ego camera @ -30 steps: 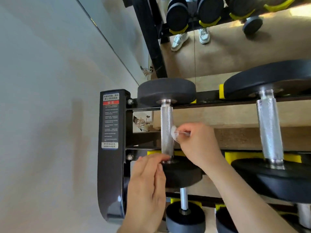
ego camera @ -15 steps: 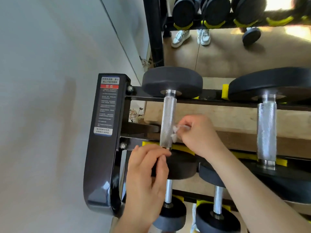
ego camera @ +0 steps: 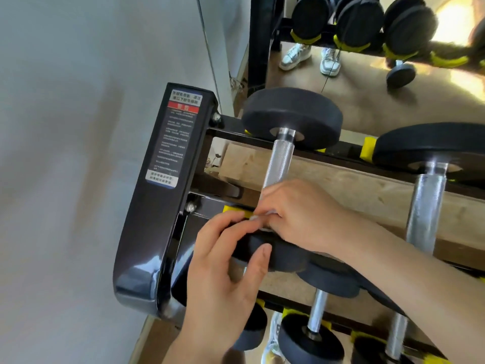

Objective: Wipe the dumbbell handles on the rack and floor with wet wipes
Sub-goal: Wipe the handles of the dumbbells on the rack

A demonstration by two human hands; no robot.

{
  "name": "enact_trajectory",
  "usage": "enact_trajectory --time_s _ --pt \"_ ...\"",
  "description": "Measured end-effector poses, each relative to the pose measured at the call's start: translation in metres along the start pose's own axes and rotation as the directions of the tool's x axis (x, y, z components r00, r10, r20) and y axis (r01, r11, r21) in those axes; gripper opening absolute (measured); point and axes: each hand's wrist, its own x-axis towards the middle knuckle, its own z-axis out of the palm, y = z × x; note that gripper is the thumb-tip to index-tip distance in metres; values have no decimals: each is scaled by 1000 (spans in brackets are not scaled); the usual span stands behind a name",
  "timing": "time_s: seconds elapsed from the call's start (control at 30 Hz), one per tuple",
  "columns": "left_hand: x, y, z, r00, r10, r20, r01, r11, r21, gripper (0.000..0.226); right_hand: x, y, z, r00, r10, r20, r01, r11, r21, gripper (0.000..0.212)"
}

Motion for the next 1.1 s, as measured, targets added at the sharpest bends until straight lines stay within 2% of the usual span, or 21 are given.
enact_trajectory --time_s 0.13,0.27,0.33,0.43,0.5,0.57,0.63,0.7,0.77,0.83,0.87,0.93,1.0,1.07,1.1 --pt "1 -3 -8 999 1 35 0 1000 -8 32 -18 10 -3 999 -11 43 10 1000 11 25" --pt "5 -4 -13 996 8 84 -7 1000 -8 31 -3 4 1 995 -84 -50 86 995 41 14" --pt "7 -4 -16 994 5 110 -4 1000 -7 30 4 2 2 981 -178 -72 177 984 -27 14" --pt "8 -7 -16 993 17 120 -18 1000 3 29 17 5 -3 958 -270 -92 235 931 -280 24" --pt "8 -9 -16 992 22 125 -21 1000 -8 30 22 6 -5 967 -240 -88 202 929 -310 20" --pt "8 -11 -17 990 35 135 -34 999 -6 32 18 8 -3 963 -268 0 256 920 -297 28" --pt "7 -11 -20 980 97 174 -110 991 70 35 11 12 -2 947 -303 109 322 906 -274 34" --pt "7 -1 -19 944 225 241 -285 925 252 36 6 15 -4 935 -330 130 351 911 -217 23" --pt "8 10 -11 890 282 358 -427 788 442 48 6 19 -4 929 -365 66 370 903 -217 13" --pt "10 19 -1 863 252 438 -470 719 512 64 8 23 -5 936 -346 -59 319 910 -266 20" --pt "13 19 4 858 266 440 -485 703 520 56 10 25 -6 936 -321 -145 270 918 -292 25" --pt "17 14 9 851 359 382 -518 690 505 17 12 27 -3 936 -259 -240 172 928 -329 28" --pt "25 6 11 836 418 357 -544 721 429 13 11 26 0 957 -229 -178 148 914 -378 24" --pt "31 0 11 803 446 395 -582 730 360 9 10 24 0 978 -195 -76 145 893 -427 26" --pt "33 -1 9 794 448 411 -588 738 330 15 12 23 -2 983 -178 -38 142 883 -447 29"
